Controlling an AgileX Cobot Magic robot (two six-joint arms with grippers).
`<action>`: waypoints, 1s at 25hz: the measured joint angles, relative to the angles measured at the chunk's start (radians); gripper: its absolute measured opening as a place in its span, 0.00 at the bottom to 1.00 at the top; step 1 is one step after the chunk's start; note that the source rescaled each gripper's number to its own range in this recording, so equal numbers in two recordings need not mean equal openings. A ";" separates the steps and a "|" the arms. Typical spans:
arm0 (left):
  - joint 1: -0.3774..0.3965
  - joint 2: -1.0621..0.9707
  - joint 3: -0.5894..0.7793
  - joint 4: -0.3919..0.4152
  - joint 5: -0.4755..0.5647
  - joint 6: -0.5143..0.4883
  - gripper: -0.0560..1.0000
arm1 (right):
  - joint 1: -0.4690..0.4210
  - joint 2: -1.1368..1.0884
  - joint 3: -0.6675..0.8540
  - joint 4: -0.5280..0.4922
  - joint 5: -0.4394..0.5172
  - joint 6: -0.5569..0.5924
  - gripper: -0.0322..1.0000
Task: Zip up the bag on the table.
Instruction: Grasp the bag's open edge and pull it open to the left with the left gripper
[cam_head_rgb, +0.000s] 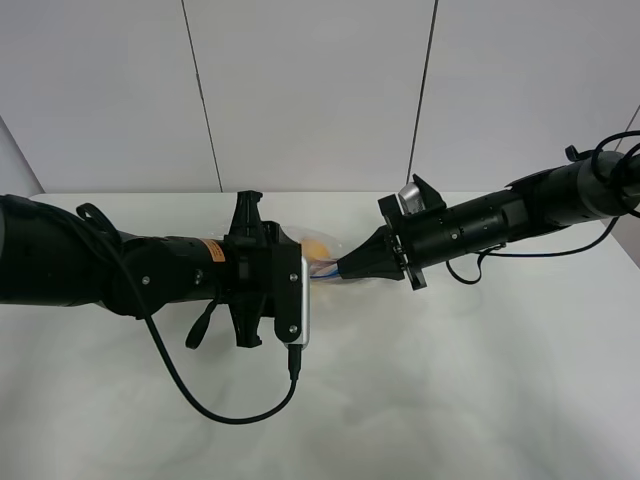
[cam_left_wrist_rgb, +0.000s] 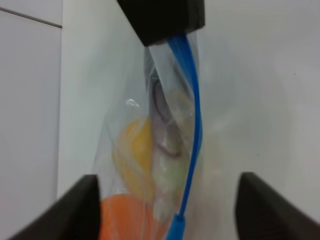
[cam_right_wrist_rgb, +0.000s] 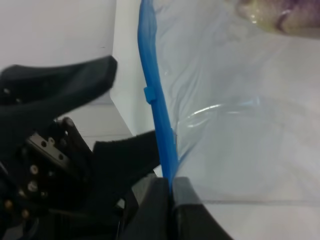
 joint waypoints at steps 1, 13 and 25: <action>0.000 0.000 0.000 0.000 -0.002 0.000 0.54 | 0.000 0.000 0.000 0.000 0.000 0.000 0.03; 0.000 0.000 0.000 0.000 -0.015 0.000 0.35 | 0.000 0.000 0.000 0.000 0.000 0.001 0.03; 0.011 0.000 0.000 0.000 -0.018 0.000 0.34 | 0.000 0.000 0.000 0.000 -0.001 0.001 0.03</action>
